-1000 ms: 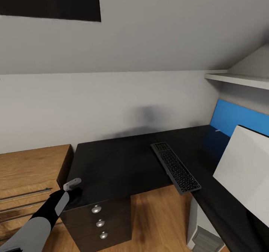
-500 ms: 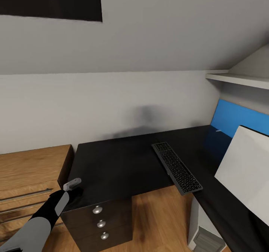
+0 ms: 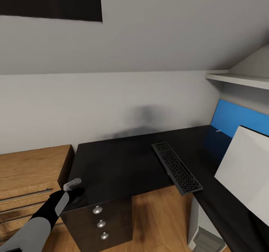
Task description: In the bedroom, organize the workspace by keeping the computer under the desk, ensuring the monitor is on the desk, placing the keyboard on the desk next to the monitor, placing the mouse on the desk next to the keyboard, moving the folder from the swivel chair onto the desk next to the mouse, stacking the notebook on top of the folder with the pen on top of the notebook, and positioning the swivel chair next to the desk.
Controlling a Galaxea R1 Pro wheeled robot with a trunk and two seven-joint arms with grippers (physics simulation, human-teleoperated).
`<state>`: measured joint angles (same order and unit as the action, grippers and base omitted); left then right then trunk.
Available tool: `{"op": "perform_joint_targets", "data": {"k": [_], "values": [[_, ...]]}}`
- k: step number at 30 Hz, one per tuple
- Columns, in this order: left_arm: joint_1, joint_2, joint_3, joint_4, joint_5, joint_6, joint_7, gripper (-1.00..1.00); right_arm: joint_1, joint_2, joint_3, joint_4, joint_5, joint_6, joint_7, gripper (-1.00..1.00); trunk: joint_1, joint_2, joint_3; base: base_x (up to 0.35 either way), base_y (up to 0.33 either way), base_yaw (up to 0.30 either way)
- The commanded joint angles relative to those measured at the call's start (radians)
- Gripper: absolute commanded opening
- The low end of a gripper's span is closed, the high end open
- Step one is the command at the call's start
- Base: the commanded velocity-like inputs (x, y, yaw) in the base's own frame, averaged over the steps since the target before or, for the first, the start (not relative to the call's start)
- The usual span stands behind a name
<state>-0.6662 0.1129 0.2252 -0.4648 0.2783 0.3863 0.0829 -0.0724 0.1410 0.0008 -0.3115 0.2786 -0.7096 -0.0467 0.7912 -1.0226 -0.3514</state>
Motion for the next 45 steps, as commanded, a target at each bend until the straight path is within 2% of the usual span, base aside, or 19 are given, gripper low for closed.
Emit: {"op": "perform_joint_targets", "data": {"k": [1, 7, 14, 28, 30, 31, 33, 38, 40, 41, 42, 43, 44, 45], "values": [[0.0, 0.0, 0.002, 0.003, 0.015, 0.009, 0.01, 1.0, -0.001, 0.0, 0.0, 0.0, 0.006, -0.002, -0.005, 1.0, -0.004, 0.007, 0.002, 0.0, 0.0, 0.0], [0.0, 0.001, 0.002, 0.002, 0.015, -0.008, 0.009, 1.0, -0.001, 0.0, -0.001, 0.0, 0.006, -0.002, -0.005, 1.0, -0.027, 0.049, 0.021, 0.0, 0.0, 0.0], [0.0, -0.001, 0.002, 0.003, 0.015, -0.079, 0.007, 1.0, -0.001, 0.0, 0.0, 0.0, 0.007, -0.002, -0.005, 1.0, -0.054, 0.098, 0.043, 0.0, 0.0, 0.0], [0.0, -0.001, 0.002, -0.002, 0.014, -0.104, 0.006, 1.0, -0.001, 0.0, 0.0, 0.0, 0.006, -0.002, -0.005, 1.0, -0.107, 0.196, 0.086, 0.0, 0.0, 0.0], [0.0, -0.001, 0.002, -0.007, 0.014, -0.121, 0.005, 1.0, 0.0, 0.0, 0.0, 0.0, 0.006, -0.001, -0.005, 1.0, -0.115, 0.21, 0.093, 0.0, 0.0, 0.0], [0.0, -0.001, 0.002, -0.012, 0.014, -0.157, 0.005, 1.0, 0.0, 0.0, 0.001, 0.0, 0.006, -0.001, -0.005, 1.0, -0.119, 0.217, 0.096, 0.0, 0.0, 0.0], [0.0, -0.001, 0.002, -0.014, 0.015, -0.183, 0.005, 1.0, 0.0, 0.0, 0.001, 0.0, 0.007, -0.001, -0.005, 1.0, -0.127, 0.231, 0.102, 0.0, 0.0, 0.0], [0.002, -0.001, 0.002, -0.037, 0.015, -0.221, 0.005, 1.0, -0.001, 0.0, 0.0, 0.001, 0.007, -0.001, -0.005, 1.0, -0.146, 0.266, 0.118, 0.0, 0.0, 0.0], [0.01, -0.001, 0.002, -0.064, 0.015, -0.228, 0.005, 1.0, -0.001, 0.0, 0.0, 0.0, 0.007, -0.001, -0.005, 1.0, -0.153, 0.28, 0.124, 0.0, 0.0, 0.0], [0.057, -0.004, 0.002, -0.162, 0.017, -0.23, 0.005, 1.0, -0.001, 0.0, -0.001, 0.0, 0.007, -0.001, -0.005, 1.0, -0.157, 0.287, 0.127, 0.0, 0.0, 0.0], [0.075, -0.004, 0.001, -0.198, 0.017, -0.229, 0.005, 1.0, -0.001, 0.0, -0.001, 0.001, 0.007, -0.001, -0.005, 1.0, -0.161, 0.294, 0.13, 0.0, 0.0, 0.0], [0.119, -0.007, 0.001, -0.284, 0.017, -0.224, 0.005, 1.0, -0.001, 0.0, -0.001, 0.001, 0.007, -0.001, -0.005, 1.0, -0.165, 0.301, 0.133, 0.0, 0.0, 0.0], [0.145, -0.008, 0.001, -0.332, 0.018, -0.218, 0.005, 1.0, -0.001, 0.0, -0.001, 0.001, 0.007, -0.001, -0.005, 1.0, -0.169, 0.308, 0.137, 0.0, 0.0, 0.0], [0.2, -0.015, 0.001, -0.436, 0.018, -0.195, 0.005, 1.0, -0.001, 0.0, -0.001, 0.001, 0.006, -0.001, -0.005, 1.0, -0.173, 0.315, 0.14, 0.0, 0.0, 0.0]]}}
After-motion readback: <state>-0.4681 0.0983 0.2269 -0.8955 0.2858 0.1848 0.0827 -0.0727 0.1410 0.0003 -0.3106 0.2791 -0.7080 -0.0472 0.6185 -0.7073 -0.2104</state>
